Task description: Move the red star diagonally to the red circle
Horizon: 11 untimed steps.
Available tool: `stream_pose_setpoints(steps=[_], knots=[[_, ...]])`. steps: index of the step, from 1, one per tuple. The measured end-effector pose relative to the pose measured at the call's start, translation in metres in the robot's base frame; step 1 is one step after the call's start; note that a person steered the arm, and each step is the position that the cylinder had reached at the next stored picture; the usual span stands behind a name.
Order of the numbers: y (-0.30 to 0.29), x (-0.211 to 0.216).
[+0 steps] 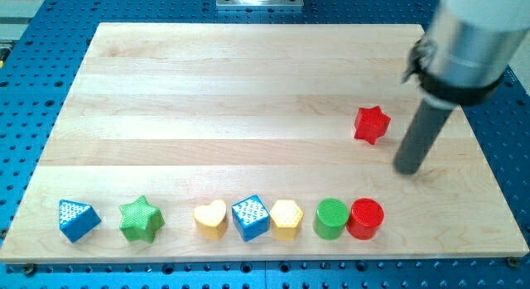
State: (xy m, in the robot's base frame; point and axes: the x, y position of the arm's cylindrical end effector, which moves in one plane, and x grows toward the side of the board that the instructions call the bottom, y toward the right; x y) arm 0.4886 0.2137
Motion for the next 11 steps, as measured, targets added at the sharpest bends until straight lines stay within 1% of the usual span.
stream_pose_setpoints(steps=[1,2,3,4,5,6,7,8,9,10,11], knots=[[0.026,-0.062],[-0.035,-0.106],[-0.083,-0.099],[-0.056,-0.07],[-0.013,-0.016],[-0.056,-0.054],[-0.092,-0.009],[-0.038,0.001],[-0.063,-0.041],[0.014,-0.035],[0.022,0.005]])
